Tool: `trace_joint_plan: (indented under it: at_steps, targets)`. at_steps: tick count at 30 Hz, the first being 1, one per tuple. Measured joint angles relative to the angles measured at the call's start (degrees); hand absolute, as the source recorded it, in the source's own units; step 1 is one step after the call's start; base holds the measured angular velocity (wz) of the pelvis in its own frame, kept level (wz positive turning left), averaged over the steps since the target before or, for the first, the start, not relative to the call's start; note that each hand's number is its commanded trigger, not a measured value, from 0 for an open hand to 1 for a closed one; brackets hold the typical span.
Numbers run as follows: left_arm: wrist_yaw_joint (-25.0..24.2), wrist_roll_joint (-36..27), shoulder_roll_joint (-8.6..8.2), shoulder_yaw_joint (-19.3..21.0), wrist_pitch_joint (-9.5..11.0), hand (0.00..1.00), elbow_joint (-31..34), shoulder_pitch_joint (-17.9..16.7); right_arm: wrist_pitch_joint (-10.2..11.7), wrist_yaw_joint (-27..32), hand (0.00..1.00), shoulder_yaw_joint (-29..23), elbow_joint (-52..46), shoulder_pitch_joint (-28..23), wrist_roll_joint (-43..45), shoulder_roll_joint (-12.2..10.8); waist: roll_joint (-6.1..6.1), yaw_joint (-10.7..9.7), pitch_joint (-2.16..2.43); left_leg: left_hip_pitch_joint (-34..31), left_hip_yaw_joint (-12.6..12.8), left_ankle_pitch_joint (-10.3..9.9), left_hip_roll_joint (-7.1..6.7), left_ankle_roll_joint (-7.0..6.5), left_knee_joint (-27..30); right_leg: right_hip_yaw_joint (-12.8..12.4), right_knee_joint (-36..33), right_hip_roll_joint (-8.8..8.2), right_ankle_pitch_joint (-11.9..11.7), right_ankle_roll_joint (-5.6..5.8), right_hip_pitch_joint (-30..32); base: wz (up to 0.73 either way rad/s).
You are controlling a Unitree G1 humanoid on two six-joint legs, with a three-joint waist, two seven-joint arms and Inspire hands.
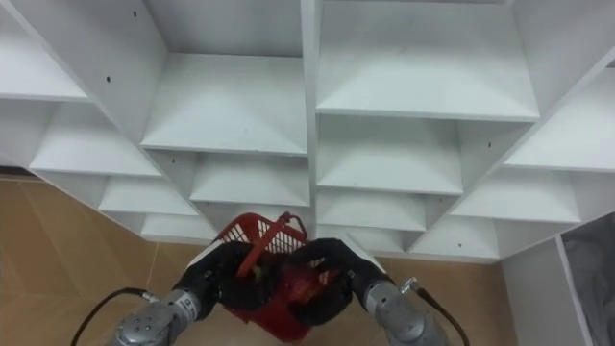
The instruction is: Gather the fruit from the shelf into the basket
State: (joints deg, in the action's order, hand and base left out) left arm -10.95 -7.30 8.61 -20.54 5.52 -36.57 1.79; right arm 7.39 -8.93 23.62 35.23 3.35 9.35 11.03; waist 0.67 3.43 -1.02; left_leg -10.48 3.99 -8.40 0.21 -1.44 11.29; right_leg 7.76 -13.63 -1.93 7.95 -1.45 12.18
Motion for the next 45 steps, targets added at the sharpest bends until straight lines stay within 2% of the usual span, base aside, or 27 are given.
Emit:
trace_joint_plan:
  at_steps: [10, 13, 17, 18, 19, 20, 21, 28, 45]
  targets:
    - [-2.36, 0.02, 0.13, -1.15, 0.00, 1.00, 3.37, 0.01, 0.00, 0.12, 1.00, 0.02, 1.34, 0.47, 0.49, -0.11, -0.20, 0.04, -0.28, -0.37, -0.23, 0.00, -0.03, 0.00, 0.43, -0.43, 0.13, 0.06, -0.01, -0.01, 0.01, 0.00]
    - [-3.56, 0.02, -0.19, -1.43, 0.02, 1.00, 4.11, 0.01, 0.00, 0.09, 1.00, 0.04, 2.80, 1.16, 0.50, -0.31, -0.81, -0.03, -0.58, -0.74, -0.23, 0.00, -0.03, 0.00, 0.54, -0.30, 0.17, 0.04, -0.01, -0.01, 0.19, 0.00]
    - [-4.15, -0.06, -0.34, -1.65, 0.07, 1.00, 4.11, 0.01, 0.00, 0.06, 1.00, 0.05, 3.32, 1.42, 0.98, -0.39, -1.07, -0.02, -0.49, -0.86, -0.16, 0.01, 0.02, 0.01, 0.55, -0.22, 0.08, 0.06, -0.02, -0.02, 0.41, 0.00]
    - [-4.37, -0.09, -0.34, -1.68, 0.07, 1.00, 4.11, 0.00, 0.00, 0.07, 0.93, 0.04, 4.20, 1.93, 0.89, -0.51, -1.09, -0.10, -0.48, -0.85, -0.19, 0.01, 0.02, 0.01, 0.56, -0.24, 0.07, 0.05, -0.02, -0.03, 0.40, 0.00]
    - [-4.44, -0.56, -0.42, -1.86, 0.07, 1.00, 4.11, 0.00, -0.01, 0.18, 0.58, 0.02, 5.13, 2.42, 0.81, -0.70, -1.10, -0.15, -0.47, -0.82, -0.26, 0.01, 0.00, 0.01, 0.58, -0.24, 0.05, 0.03, -0.02, -0.03, 0.37, 0.00]
    - [-4.44, -1.17, -0.42, -2.04, 0.07, 1.00, 4.11, 0.00, -0.01, 0.23, 0.07, 0.01, 5.23, 2.45, 0.78, -1.00, -1.10, -0.13, -0.47, -0.81, -0.29, 0.01, -0.01, 0.01, 0.58, -0.24, 0.04, 0.02, -0.02, -0.03, 0.35, 0.00]
    - [-4.51, -1.80, -0.40, -2.22, 0.07, 1.00, 4.11, 0.00, -0.01, 0.35, 0.00, -0.02, 5.31, 2.46, 0.73, -1.22, -1.10, -0.13, -0.47, -0.80, -0.30, 0.01, -0.02, 0.00, 0.58, -0.23, 0.02, 0.01, -0.02, -0.03, 0.34, 0.00]
    - [-4.53, -2.24, -1.10, -2.29, 0.06, 1.00, 4.10, -0.02, -0.01, 0.75, 0.00, -0.02, 6.90, 2.56, 0.10, -2.44, -1.17, -0.12, -0.43, -0.69, -0.28, 0.01, 0.00, 0.00, 1.22, -0.06, 0.00, -0.01, -0.05, -0.07, -0.09, 0.00]
    - [-4.75, -2.16, -1.19, -2.28, -0.19, 1.00, 3.58, -0.05, -0.03, 0.73, 0.00, 0.14, 7.46, 2.76, -0.37, -2.43, -1.57, 0.03, -0.27, 0.21, -0.77, 0.01, -0.02, 0.00, 1.35, 0.12, 0.07, 0.02, -0.16, -0.06, -1.21, 0.00]
